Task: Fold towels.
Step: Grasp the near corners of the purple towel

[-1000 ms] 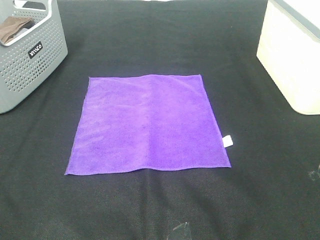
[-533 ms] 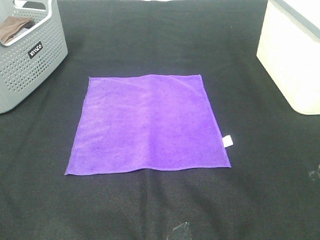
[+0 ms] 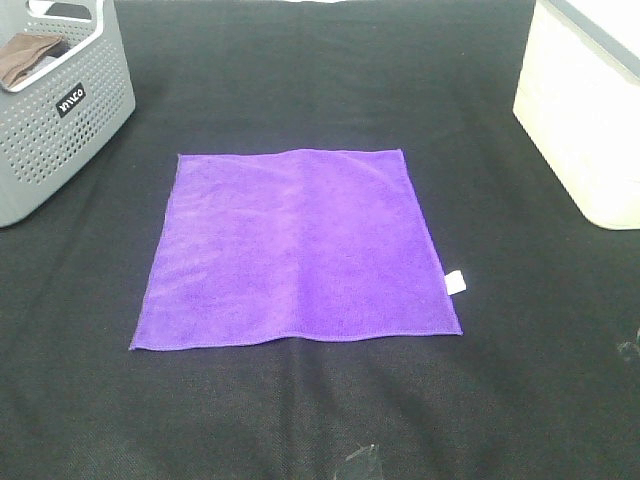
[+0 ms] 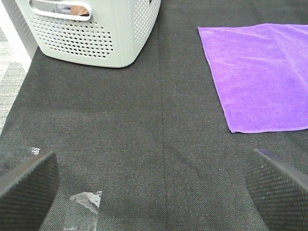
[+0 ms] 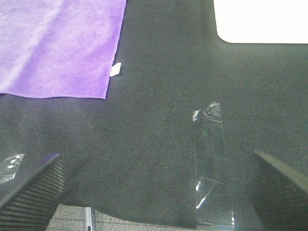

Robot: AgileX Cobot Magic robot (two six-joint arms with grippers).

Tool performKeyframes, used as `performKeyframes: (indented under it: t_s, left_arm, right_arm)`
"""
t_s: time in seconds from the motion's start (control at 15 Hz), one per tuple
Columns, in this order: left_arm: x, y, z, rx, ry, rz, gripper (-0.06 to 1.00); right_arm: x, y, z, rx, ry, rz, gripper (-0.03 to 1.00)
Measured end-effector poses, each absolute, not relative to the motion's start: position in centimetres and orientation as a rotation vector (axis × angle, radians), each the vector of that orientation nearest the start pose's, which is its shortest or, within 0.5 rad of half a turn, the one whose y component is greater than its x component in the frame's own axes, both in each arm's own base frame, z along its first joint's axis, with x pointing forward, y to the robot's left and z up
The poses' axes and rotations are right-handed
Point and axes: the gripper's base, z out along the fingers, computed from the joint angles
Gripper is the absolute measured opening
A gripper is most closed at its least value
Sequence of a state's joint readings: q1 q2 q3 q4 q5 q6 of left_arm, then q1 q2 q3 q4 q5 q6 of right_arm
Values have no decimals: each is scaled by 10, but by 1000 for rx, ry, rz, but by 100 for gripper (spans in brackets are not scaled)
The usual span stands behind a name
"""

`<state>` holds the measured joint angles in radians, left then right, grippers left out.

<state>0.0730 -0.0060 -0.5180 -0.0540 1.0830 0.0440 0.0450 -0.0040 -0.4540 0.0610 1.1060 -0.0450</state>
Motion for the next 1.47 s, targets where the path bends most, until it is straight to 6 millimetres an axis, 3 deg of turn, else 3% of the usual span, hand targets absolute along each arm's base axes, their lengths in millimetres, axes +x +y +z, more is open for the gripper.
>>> performKeyframes:
  t_s: [1.47]
  left_arm:
    - [-9, -7, 281, -25, 2040, -19, 99]
  right_arm:
    - [-3, 6, 261, -100, 2127, 99, 96]
